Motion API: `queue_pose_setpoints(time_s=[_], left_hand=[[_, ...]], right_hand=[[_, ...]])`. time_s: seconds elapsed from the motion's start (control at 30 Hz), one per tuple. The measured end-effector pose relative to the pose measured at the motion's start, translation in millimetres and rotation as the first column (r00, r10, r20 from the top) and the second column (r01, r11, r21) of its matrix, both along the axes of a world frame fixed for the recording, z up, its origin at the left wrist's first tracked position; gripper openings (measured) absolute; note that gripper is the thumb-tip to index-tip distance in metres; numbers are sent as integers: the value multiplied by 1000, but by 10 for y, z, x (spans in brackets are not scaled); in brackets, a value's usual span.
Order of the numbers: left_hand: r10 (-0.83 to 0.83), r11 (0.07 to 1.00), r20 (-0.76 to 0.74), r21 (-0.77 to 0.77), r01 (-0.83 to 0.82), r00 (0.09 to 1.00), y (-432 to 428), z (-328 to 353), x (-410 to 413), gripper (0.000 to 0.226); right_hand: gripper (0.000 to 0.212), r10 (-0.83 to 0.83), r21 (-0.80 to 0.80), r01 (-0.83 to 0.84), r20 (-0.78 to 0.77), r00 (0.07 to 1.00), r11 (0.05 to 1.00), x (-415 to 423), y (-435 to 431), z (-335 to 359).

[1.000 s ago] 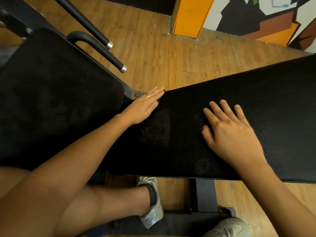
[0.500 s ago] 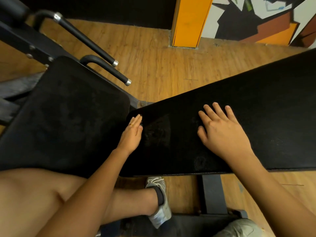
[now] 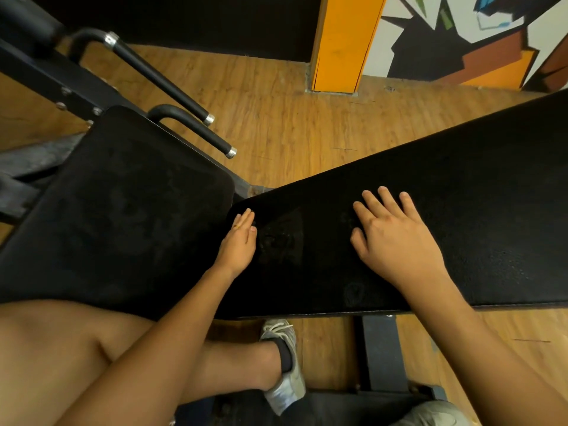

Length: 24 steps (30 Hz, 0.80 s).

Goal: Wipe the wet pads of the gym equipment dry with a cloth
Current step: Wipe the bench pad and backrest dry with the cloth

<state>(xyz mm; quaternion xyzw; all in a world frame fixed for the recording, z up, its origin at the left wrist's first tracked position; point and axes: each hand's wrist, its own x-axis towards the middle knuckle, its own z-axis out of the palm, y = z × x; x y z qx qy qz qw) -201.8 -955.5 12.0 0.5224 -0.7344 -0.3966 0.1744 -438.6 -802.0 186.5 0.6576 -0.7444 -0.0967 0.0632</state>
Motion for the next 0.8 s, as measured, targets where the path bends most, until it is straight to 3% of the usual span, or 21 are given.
queue_pose_setpoints(time_s=[0.4, 0.67, 0.8], left_hand=[[151, 988, 6, -15, -151, 988, 783, 32, 139, 48], [70, 997, -46, -16, -70, 997, 207, 88, -83, 47], [87, 993, -53, -79, -91, 995, 416, 107, -51, 46]], right_hand=[[56, -2, -8, 2, -5, 1000, 1000, 12, 3, -12], [56, 2, -14, -2, -6, 1000, 1000, 18, 2, -5], [56, 3, -18, -3, -7, 1000, 1000, 12, 3, -8]])
